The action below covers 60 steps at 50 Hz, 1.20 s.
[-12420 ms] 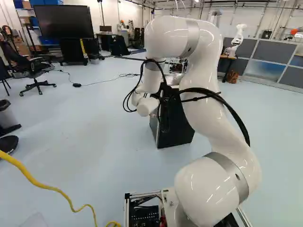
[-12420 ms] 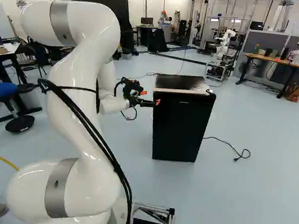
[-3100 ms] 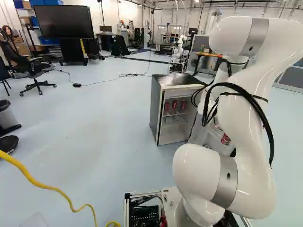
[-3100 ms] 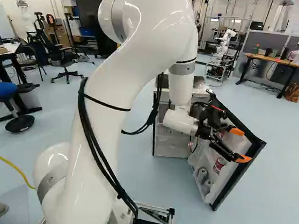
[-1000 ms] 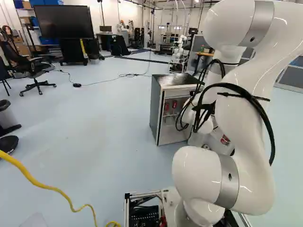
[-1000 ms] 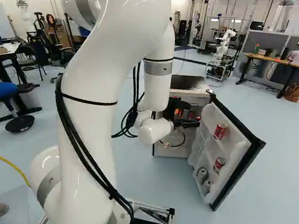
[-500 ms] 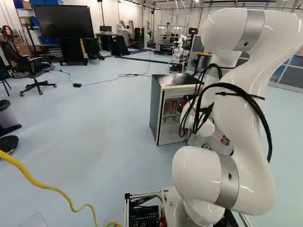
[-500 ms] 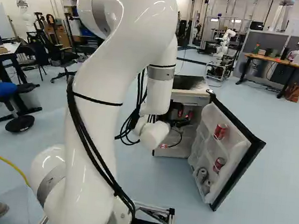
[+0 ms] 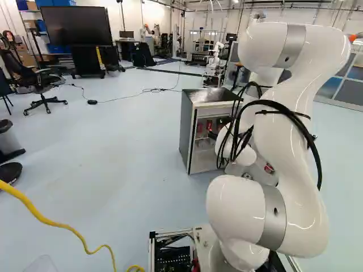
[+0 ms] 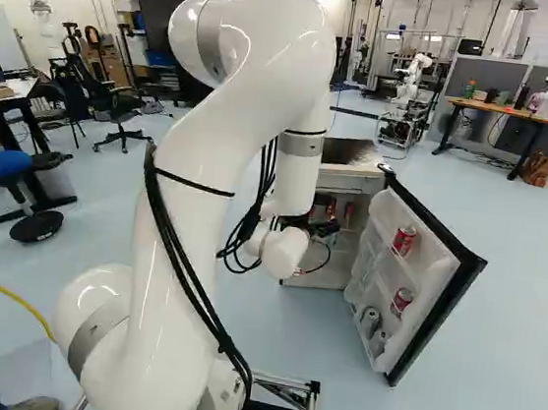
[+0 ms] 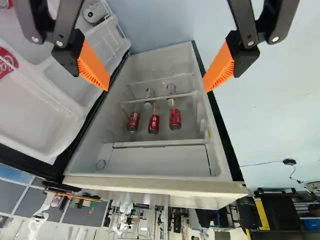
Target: Grab a drink from the fridge
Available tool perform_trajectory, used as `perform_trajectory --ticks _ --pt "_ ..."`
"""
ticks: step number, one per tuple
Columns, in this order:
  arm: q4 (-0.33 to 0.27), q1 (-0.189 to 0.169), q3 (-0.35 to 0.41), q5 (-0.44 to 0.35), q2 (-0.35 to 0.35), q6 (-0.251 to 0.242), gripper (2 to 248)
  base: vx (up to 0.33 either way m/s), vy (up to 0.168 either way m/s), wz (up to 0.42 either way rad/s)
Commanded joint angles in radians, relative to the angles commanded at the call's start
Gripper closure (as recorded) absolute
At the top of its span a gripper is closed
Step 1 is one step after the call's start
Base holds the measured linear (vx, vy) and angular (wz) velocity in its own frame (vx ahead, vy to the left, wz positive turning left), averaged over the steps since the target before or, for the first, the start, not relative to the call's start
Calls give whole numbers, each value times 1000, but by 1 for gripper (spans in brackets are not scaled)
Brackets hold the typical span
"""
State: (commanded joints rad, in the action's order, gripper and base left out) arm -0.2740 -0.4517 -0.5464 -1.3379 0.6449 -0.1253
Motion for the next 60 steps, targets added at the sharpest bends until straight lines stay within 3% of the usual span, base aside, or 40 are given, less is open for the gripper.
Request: perform_trajectory --ticks 60 --pt "0 19 -206 0 262 0 3 0 0 0"
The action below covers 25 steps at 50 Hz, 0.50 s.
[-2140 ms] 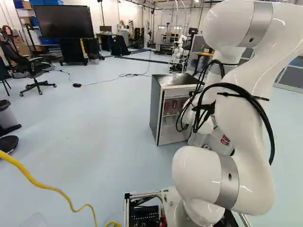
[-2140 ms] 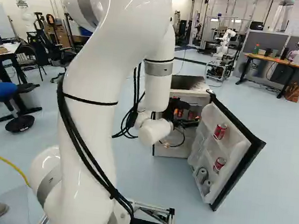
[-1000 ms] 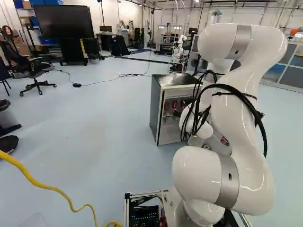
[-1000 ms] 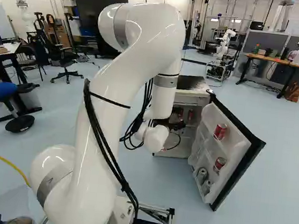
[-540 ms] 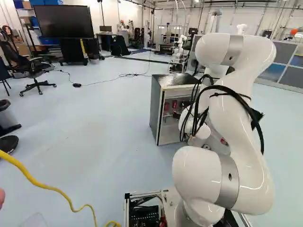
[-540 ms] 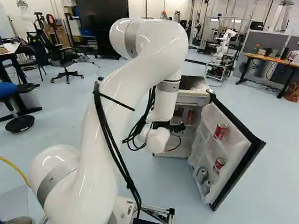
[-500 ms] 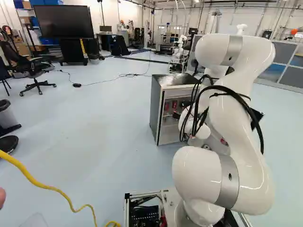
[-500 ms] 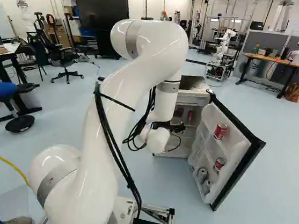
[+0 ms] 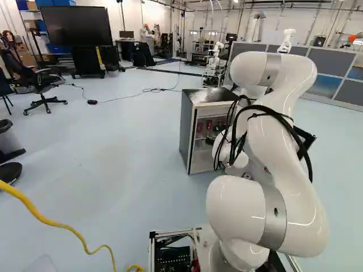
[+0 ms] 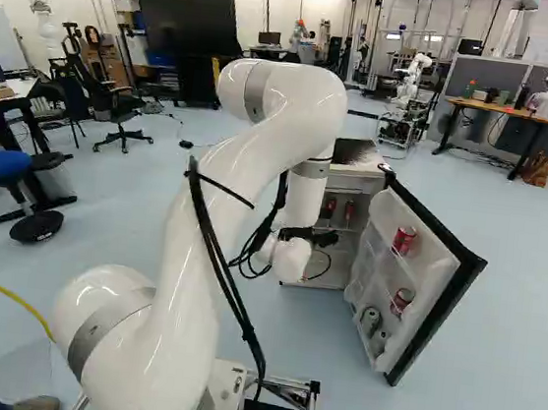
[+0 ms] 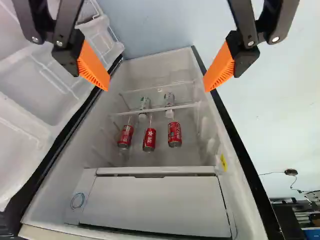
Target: Grab a drink from the fridge
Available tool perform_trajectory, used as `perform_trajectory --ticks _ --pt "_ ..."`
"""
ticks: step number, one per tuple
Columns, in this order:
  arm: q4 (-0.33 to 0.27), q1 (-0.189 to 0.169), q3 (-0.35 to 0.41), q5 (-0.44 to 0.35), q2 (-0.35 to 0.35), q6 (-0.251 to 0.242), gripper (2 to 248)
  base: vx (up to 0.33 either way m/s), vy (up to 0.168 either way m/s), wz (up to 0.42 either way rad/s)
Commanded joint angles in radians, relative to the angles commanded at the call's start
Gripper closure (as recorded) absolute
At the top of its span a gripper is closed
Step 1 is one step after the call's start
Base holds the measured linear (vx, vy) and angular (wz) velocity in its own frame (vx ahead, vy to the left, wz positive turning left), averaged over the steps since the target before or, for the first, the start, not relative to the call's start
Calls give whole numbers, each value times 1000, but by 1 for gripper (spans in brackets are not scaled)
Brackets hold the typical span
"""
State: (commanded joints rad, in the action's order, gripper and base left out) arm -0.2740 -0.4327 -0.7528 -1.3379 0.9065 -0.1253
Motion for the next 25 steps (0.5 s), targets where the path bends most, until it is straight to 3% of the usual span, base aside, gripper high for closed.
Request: perform_trajectory --ticks 25 --pt "0 20 -118 0 85 0 3 0 0 0"
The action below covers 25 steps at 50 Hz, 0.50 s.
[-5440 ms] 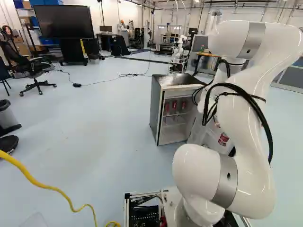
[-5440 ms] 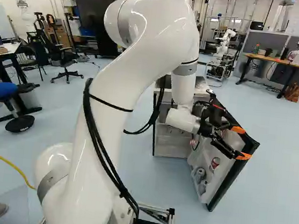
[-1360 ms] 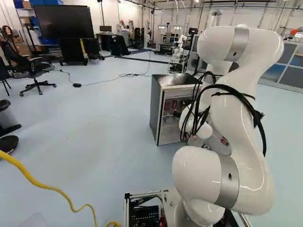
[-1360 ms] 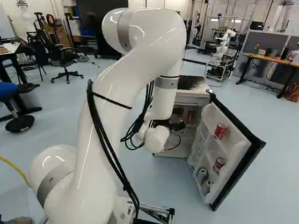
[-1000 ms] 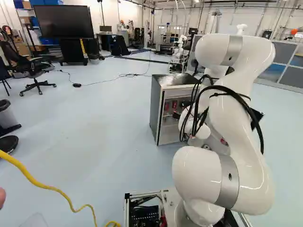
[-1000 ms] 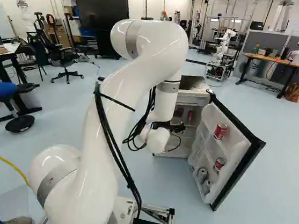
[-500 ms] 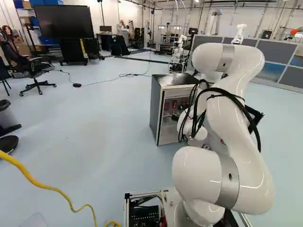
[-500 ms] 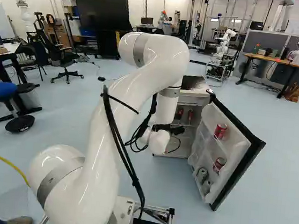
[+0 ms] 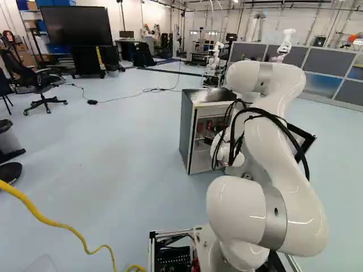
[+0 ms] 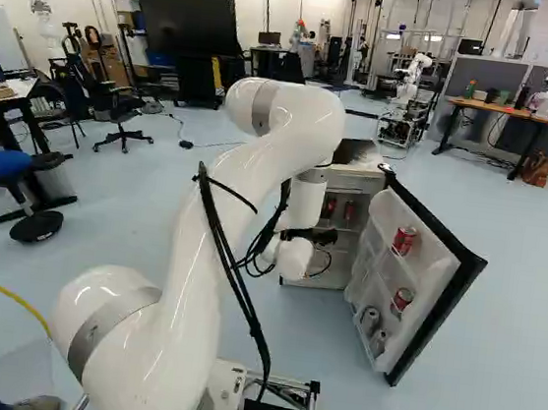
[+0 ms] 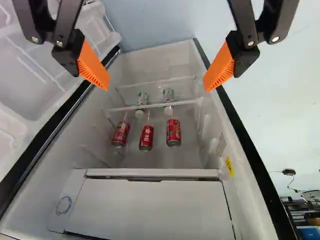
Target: Grab a drink from the fridge
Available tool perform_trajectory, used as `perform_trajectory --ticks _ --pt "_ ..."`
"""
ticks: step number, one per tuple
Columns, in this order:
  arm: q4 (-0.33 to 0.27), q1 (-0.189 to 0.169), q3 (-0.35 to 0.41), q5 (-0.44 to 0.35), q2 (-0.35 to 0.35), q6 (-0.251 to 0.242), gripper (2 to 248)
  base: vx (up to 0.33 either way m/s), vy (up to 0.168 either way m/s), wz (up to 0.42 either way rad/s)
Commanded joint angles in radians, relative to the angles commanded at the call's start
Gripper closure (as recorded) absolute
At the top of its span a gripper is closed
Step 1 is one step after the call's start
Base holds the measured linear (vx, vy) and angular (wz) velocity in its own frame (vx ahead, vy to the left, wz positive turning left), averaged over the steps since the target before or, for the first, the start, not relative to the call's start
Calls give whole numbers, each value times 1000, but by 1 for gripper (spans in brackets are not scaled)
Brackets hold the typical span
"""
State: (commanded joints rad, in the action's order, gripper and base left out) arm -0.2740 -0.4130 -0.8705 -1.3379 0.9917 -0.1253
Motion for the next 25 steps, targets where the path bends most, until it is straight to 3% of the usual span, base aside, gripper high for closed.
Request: perform_trajectory --ticks 25 --pt "0 -22 -140 0 76 0 3 0 0 0"
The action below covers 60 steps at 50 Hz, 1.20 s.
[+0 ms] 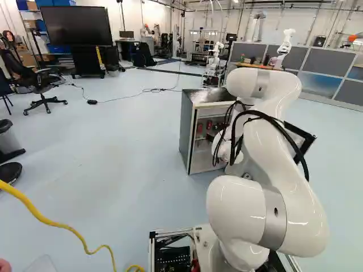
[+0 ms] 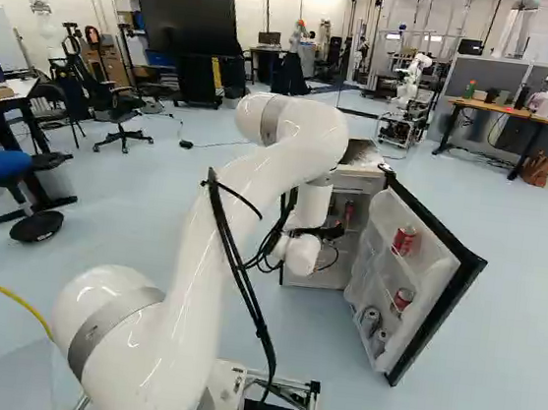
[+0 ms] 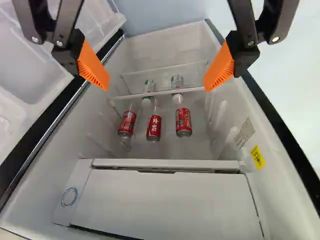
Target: Grab a drink from the fridge
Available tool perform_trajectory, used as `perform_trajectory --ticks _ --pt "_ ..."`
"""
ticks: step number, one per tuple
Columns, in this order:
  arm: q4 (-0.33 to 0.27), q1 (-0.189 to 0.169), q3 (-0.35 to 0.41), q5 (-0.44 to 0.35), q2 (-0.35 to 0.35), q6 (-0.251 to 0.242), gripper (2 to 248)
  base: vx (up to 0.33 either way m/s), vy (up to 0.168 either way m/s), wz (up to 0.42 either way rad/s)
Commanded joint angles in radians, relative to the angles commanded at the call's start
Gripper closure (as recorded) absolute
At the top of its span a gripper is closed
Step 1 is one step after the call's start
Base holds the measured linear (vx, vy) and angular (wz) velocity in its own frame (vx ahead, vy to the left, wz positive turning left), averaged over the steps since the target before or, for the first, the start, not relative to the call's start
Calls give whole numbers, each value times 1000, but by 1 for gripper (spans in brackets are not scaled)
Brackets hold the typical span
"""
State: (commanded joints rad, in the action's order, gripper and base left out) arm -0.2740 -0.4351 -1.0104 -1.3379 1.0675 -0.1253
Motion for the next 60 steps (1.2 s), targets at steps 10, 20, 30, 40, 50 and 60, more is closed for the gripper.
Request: perform_trajectory --ticks 10,20,30,40,50,60 --pt "0 -14 -57 0 31 0 3 0 0 0" --pt "-6 -23 -108 0 59 0 3 0 0 0" --pt "-26 -19 -142 0 78 0 3 0 0 0" --pt "-52 -15 -168 0 93 0 3 0 0 0" --pt "-78 -11 -195 0 107 0 3 0 0 0" --pt "-105 -4 -233 0 128 0 3 0 0 0"
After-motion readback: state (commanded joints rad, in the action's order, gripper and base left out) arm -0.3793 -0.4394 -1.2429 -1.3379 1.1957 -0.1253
